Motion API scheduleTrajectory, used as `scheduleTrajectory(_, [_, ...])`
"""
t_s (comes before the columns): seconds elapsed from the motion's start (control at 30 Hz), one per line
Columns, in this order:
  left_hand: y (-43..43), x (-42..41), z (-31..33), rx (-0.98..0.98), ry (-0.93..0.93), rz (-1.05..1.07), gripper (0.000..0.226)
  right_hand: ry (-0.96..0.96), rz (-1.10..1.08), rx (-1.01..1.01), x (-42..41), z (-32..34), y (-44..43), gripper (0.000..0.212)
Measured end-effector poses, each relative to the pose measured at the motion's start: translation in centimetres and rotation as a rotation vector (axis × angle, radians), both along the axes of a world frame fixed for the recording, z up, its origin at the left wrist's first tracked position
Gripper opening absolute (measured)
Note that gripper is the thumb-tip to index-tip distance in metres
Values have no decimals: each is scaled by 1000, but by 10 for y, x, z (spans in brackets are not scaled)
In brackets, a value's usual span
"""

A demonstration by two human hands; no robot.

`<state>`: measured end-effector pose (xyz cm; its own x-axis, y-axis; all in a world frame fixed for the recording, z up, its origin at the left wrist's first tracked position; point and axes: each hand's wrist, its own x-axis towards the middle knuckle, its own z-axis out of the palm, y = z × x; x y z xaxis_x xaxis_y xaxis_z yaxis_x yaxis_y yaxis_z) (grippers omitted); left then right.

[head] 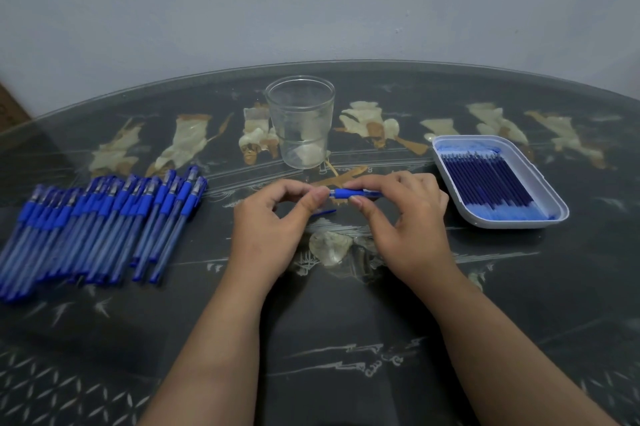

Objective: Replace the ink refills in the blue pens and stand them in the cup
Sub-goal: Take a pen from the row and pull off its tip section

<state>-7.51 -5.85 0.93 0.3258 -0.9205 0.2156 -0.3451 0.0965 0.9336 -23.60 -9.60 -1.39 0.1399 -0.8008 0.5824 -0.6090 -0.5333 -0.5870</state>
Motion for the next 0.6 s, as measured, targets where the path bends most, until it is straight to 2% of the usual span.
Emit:
scheduleTrajectory(0.1, [2, 1, 3, 29, 24, -61, 36, 7, -12, 1, 0, 0, 0, 18])
scheduleTrajectory(0.23, [1, 2, 0, 28, 37, -2, 3, 8, -13, 5, 1, 0, 0, 18])
scheduleTrajectory(0.37, [-1, 0, 0, 36, 72, 35, 15, -2, -7, 7, 0, 0, 0, 18])
scheduleTrajectory(0.5, [0, 2, 0, 26, 144, 44, 3, -12, -12, 13, 0, -1, 0, 19])
scheduleTrajectory(0.6, [2, 5, 3, -31, 237, 61, 6, -14, -18, 18, -1, -1, -1, 19])
